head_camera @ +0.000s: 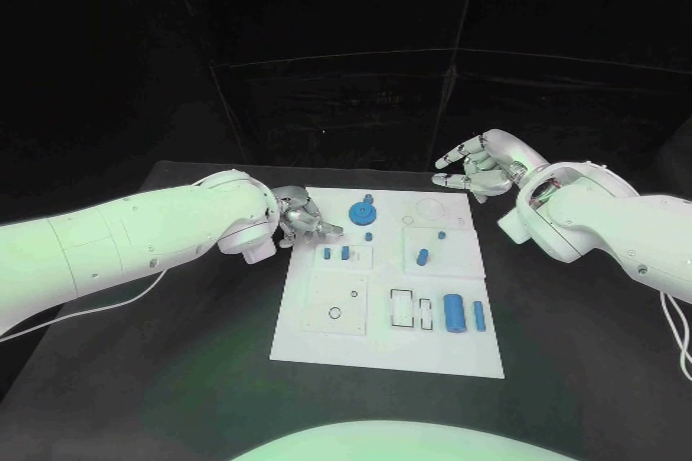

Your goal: Assemble the parts on the task board

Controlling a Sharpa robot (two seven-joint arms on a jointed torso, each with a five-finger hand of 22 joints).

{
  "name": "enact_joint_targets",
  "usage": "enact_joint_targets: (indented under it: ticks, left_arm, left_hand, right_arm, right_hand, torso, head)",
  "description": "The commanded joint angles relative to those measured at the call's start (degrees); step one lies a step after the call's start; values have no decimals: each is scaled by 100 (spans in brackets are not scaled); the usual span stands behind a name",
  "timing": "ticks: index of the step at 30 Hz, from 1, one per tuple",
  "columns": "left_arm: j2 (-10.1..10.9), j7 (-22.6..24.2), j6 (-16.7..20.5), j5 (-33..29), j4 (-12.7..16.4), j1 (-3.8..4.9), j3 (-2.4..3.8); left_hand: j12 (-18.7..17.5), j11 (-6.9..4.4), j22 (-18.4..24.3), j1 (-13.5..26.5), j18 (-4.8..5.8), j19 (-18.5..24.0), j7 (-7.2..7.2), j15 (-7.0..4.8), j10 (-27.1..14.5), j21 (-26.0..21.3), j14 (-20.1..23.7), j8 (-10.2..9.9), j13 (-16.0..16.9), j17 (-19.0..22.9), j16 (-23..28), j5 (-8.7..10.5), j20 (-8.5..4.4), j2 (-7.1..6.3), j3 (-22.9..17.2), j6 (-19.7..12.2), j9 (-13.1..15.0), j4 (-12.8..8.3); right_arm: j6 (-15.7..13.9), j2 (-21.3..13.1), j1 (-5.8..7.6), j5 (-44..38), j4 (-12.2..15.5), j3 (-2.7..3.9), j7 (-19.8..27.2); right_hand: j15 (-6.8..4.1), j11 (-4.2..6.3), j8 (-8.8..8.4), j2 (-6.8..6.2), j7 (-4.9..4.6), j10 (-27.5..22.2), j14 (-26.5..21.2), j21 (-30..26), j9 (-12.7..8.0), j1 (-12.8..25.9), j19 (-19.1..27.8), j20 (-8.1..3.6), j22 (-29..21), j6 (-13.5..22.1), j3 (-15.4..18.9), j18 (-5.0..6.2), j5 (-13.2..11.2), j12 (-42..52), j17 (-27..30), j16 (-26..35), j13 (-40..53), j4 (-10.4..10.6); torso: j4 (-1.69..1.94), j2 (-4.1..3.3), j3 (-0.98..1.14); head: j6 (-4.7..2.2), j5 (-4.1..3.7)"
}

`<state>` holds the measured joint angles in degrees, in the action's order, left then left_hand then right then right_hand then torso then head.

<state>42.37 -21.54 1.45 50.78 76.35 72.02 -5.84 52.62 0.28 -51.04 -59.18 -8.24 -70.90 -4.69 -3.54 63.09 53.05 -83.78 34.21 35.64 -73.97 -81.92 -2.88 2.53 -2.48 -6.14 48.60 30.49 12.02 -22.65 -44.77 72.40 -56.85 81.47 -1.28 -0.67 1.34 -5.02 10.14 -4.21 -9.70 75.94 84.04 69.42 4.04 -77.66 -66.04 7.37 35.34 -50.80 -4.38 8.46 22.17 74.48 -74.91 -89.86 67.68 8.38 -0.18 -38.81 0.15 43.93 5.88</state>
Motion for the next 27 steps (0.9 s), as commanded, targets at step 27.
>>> enact_joint_targets:
  ticks: [27]
  left_arm:
    - [-861,2293,727,2267,-526,32,-6]
  left_hand:
    - [-2179,518,1099,-1850,-231,123,-418,435,-1271,-1249,454,-1206,-2415,1683,906,4,407,-371,-1007,-7,-1876,-1290]
  right_arm:
    - [2,23,11,-7,-2,4,35]
  right_hand:
    - [-77,57,38,17,20,-31,596,-31,-7,-21,11,-93,-20,21,16,46,32,-29,-1509,-14,-24,50]
  torso:
    - [-2,-5,1]
  head:
    - [-91,-158]
